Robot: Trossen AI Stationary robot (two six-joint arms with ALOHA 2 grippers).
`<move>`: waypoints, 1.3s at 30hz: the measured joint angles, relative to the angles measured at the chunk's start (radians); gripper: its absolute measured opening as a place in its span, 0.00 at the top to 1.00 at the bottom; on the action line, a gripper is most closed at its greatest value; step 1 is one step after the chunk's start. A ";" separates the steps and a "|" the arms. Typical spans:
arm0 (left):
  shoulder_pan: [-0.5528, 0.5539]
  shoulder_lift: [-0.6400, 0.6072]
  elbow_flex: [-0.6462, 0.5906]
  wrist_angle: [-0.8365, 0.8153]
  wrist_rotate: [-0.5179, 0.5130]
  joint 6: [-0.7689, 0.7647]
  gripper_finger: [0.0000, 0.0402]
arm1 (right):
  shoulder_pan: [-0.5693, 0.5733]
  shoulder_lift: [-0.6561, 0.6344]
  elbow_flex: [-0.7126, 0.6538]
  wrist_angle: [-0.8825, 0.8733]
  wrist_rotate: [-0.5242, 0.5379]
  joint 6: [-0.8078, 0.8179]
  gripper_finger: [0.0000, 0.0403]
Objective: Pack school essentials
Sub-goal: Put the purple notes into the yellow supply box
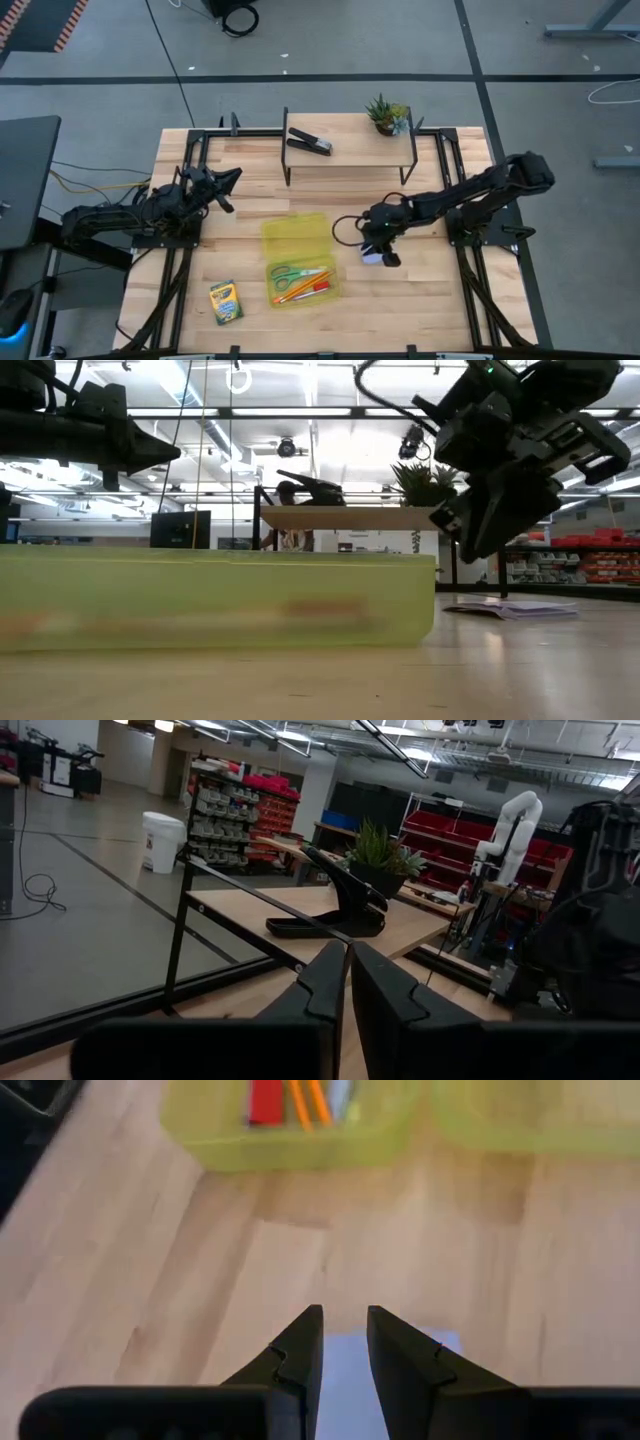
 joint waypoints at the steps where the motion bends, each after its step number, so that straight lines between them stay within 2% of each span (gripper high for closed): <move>1: 0.000 0.000 0.000 0.000 0.000 0.000 0.93 | 0.000 -0.002 0.000 -0.013 0.006 0.013 0.78; 5: 0.000 0.000 0.000 0.000 0.000 0.000 0.91 | 0.002 -0.003 0.000 -0.021 0.020 0.052 0.75; 13: 0.000 0.000 0.000 0.000 0.000 0.000 0.91 | 0.010 -0.003 0.000 -0.021 0.051 0.023 0.59; 17: 0.000 0.000 0.000 0.000 0.000 0.000 0.93 | 0.010 -0.003 0.000 -0.021 0.119 0.065 0.55; 22: 0.000 0.000 0.000 0.000 0.000 0.000 0.92 | 0.015 -0.003 0.000 -0.021 0.190 0.152 0.54; 29: 0.000 0.000 0.000 0.000 0.000 0.000 0.90 | 0.030 -0.002 0.000 -0.038 0.192 0.145 0.54; 39: 0.000 0.000 0.000 0.000 0.000 0.000 0.93 | 0.030 -0.002 0.000 -0.053 0.183 0.174 0.54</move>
